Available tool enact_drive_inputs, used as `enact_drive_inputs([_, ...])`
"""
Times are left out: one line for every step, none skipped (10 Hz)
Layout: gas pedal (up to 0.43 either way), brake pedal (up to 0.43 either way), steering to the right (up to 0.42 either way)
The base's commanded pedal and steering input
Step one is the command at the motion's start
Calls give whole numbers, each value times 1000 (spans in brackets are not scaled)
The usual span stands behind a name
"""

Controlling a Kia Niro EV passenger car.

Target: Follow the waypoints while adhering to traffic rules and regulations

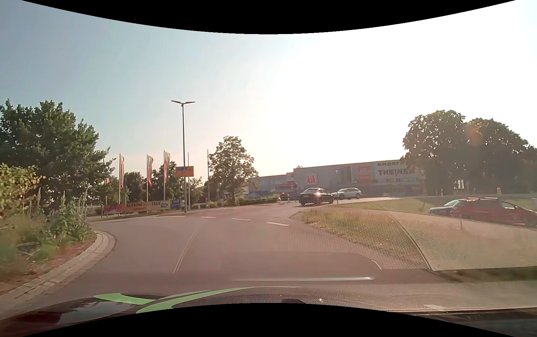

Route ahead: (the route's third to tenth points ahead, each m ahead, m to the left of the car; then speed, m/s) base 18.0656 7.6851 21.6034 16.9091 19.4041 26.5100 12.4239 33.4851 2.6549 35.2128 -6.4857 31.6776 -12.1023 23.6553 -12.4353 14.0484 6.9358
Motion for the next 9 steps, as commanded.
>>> enact_drive_inputs([248, 0, -119])
enact_drive_inputs([220, 0, -129])
enact_drive_inputs([177, 0, -142])
enact_drive_inputs([169, 0, -164])
enact_drive_inputs([150, 0, -181])
enact_drive_inputs([150, 0, -202])
enact_drive_inputs([150, 0, -221])
enact_drive_inputs([150, 0, -236])
enact_drive_inputs([150, 0, -250])
